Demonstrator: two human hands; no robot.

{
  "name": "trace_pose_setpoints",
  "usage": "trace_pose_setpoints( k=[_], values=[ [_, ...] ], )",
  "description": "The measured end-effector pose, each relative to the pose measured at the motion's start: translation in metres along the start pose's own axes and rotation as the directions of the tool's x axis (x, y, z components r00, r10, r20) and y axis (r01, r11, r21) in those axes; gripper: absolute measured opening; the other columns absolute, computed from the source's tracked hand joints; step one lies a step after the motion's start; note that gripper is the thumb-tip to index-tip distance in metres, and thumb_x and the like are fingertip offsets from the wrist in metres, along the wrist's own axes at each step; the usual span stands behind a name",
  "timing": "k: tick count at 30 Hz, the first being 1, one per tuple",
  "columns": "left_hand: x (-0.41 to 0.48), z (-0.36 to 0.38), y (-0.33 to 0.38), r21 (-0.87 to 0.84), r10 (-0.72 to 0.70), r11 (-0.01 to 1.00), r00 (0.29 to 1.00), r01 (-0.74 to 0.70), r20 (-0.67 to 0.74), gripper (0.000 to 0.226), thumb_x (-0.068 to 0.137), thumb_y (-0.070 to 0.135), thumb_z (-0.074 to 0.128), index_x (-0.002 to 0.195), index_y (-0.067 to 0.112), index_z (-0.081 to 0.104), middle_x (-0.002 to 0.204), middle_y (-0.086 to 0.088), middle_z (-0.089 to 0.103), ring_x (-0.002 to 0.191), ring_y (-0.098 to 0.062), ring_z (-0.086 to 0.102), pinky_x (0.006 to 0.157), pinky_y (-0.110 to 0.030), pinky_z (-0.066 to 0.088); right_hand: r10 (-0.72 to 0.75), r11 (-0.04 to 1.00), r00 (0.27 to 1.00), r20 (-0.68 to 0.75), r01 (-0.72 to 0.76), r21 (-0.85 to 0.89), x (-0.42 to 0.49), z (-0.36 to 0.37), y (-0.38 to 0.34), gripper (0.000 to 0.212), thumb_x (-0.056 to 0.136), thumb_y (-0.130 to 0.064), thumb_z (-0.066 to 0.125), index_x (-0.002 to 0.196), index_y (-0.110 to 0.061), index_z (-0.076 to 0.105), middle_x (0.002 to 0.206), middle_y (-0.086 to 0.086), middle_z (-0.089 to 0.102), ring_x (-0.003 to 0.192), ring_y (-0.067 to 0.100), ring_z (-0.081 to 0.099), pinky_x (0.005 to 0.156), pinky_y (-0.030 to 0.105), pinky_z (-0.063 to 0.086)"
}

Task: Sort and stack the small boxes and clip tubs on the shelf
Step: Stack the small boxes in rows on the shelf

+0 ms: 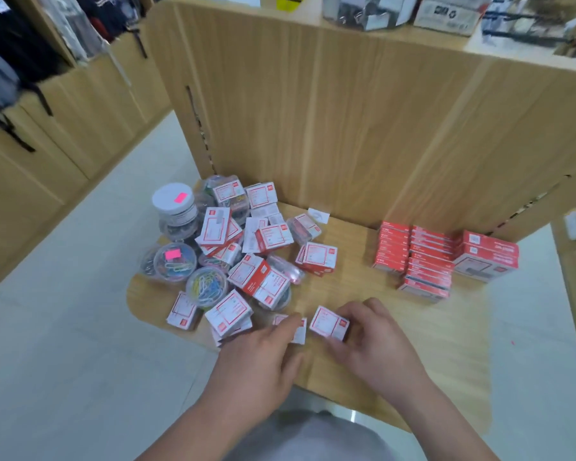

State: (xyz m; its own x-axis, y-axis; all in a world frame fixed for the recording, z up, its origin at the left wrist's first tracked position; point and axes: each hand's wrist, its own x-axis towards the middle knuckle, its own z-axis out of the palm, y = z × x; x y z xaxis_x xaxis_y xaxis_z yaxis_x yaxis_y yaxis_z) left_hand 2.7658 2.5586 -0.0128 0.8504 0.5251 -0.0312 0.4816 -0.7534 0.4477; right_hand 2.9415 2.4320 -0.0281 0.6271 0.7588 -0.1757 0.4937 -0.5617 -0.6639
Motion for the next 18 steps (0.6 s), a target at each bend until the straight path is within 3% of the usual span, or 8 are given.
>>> trace_pose_setpoints(
  k=[4,8,10,13,16,18],
  values=[
    [-0.031,0.003,-0.014,-0.138,-0.036,0.99,0.998,0.029,-0.053,0.02,0.088,0.045,0.056,0.105,0.034,0.06,0.091,0.016,0.06,0.081,-0.007,0.06,0.06,-0.034,0.054,0.046,0.997,0.999,-0.02,-0.047,-0.067,0.005,0.015,-0.013,0.038,0.072,-0.063,0.066,0.093,-0.032,0.06,0.079,-0.012,0.056,0.075,0.014,0.06,0.066,0.038,0.052],
    [-0.049,0.002,-0.027,-0.294,-0.154,0.949,0.982,0.116,-0.109,0.025,0.086,0.04,0.064,0.111,0.042,0.061,0.087,0.02,0.062,0.07,0.001,0.057,0.061,-0.029,0.054,0.084,0.996,0.995,0.053,-0.085,0.009,0.012,0.024,-0.031,0.028,0.078,-0.049,0.076,0.093,-0.032,0.059,0.065,-0.01,0.061,0.066,0.012,0.061,0.062,0.04,0.052],
    [-0.057,-0.005,-0.029,-0.34,-0.184,0.933,0.969,0.12,-0.166,0.022,0.086,0.033,0.071,0.105,0.042,0.063,0.085,0.025,0.06,0.066,0.004,0.055,0.061,-0.023,0.052,0.097,0.994,0.994,0.05,-0.099,0.045,0.011,0.022,-0.032,0.025,0.079,-0.046,0.079,0.095,-0.033,0.064,0.068,-0.012,0.064,0.063,0.006,0.06,0.063,0.039,0.053],
    [-0.066,-0.017,-0.036,-0.383,-0.28,0.912,0.909,0.15,-0.31,0.023,0.083,0.024,0.082,0.094,0.037,0.066,0.088,0.022,0.058,0.065,0.003,0.055,0.058,-0.016,0.044,0.036,0.997,0.996,-0.08,-0.042,-0.072,0.01,0.016,-0.03,0.03,0.08,-0.048,0.077,0.103,-0.032,0.068,0.088,-0.013,0.058,0.081,0.007,0.061,0.073,0.037,0.052],
    [-0.061,-0.029,-0.048,-0.399,-0.373,0.889,0.859,0.223,-0.351,0.041,0.08,0.03,0.084,0.115,0.04,0.065,0.109,0.022,0.055,0.081,0.004,0.059,0.063,-0.012,0.044,-0.062,0.998,0.993,-0.1,0.058,-0.04,0.013,0.019,-0.039,0.03,0.083,-0.045,0.076,0.109,-0.031,0.069,0.102,-0.015,0.053,0.094,0.01,0.061,0.081,0.037,0.052],
    [-0.054,-0.031,-0.051,-0.374,-0.35,0.901,0.878,0.219,-0.328,0.054,0.081,0.037,0.081,0.13,0.042,0.058,0.118,0.021,0.051,0.088,0.003,0.06,0.069,-0.022,0.052,-0.124,0.991,0.992,-0.031,0.122,-0.058,0.016,0.026,-0.047,0.032,0.085,-0.045,0.073,0.114,-0.032,0.067,0.106,-0.016,0.055,0.098,0.011,0.061,0.082,0.036,0.052]
  ],
)
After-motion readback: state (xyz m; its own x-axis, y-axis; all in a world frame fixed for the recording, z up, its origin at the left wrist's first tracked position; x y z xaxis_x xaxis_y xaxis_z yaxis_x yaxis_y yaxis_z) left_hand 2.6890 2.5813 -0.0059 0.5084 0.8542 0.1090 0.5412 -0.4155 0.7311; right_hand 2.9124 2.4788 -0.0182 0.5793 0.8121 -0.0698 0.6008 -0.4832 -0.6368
